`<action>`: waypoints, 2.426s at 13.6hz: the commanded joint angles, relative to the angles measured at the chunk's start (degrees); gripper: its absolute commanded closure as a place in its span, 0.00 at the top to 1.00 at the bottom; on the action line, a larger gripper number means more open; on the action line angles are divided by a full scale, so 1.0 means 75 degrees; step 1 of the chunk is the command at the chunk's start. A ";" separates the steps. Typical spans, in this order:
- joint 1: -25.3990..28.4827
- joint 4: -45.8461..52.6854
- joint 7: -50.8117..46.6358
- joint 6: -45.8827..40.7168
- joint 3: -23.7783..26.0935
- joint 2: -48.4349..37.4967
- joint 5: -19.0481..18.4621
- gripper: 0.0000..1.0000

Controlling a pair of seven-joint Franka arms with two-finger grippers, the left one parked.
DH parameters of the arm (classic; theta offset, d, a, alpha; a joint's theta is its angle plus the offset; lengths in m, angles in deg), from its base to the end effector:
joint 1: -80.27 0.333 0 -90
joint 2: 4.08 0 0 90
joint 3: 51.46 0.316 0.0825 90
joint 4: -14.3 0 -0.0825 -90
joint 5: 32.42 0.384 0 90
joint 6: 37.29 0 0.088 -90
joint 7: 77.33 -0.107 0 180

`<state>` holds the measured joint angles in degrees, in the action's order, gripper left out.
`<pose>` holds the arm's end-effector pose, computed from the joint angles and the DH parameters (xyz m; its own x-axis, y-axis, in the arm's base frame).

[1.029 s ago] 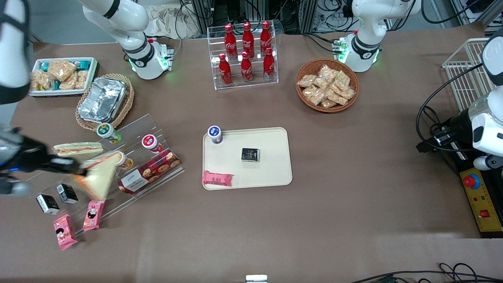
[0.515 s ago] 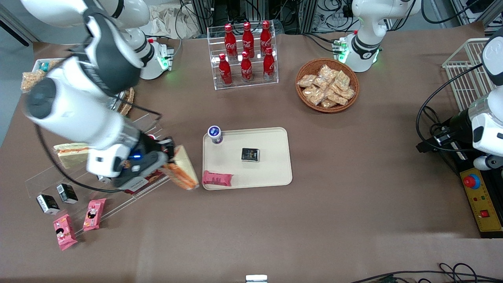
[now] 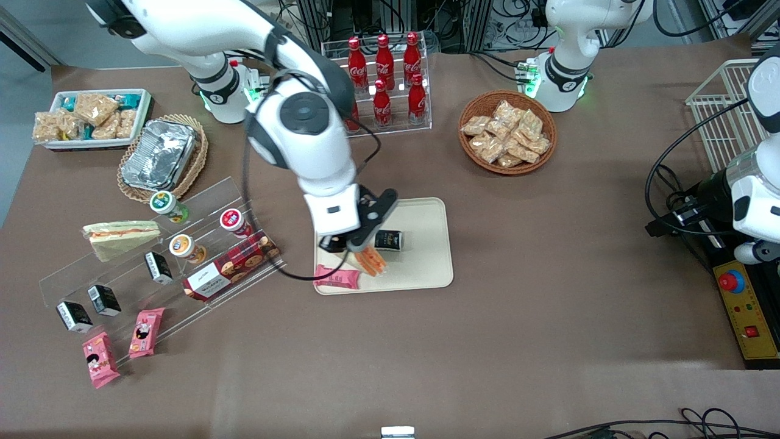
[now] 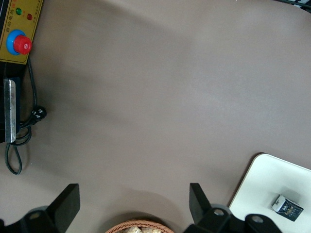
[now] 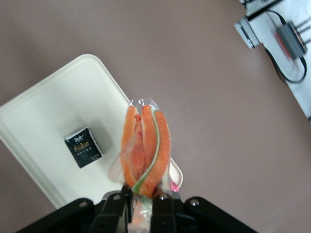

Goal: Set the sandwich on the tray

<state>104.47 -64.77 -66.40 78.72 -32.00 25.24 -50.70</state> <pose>0.5628 0.4454 0.4469 0.5134 0.8487 0.1269 0.8321 -0.5285 0.1682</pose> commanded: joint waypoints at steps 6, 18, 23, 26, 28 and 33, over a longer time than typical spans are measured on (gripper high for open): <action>0.0639 0.0089 0.0885 0.1768 -0.0543 0.1411 -0.0797 0.00; 0.0816 -0.0286 0.0488 0.2871 -0.0509 0.2080 -0.0471 1.00; 0.0126 -0.0262 0.0499 0.2252 -0.0521 0.1414 0.1462 1.00; -0.0541 -0.0262 0.0452 0.1292 -0.0556 0.0571 0.2295 1.00; -0.1045 -0.0262 0.0370 0.0753 -0.0556 0.0125 0.2344 1.00; -0.1727 -0.0251 -0.0597 -0.1016 -0.1174 -0.0953 0.2778 1.00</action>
<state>91.50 -65.24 -65.11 75.40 -38.15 22.59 -31.65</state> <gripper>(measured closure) 0.000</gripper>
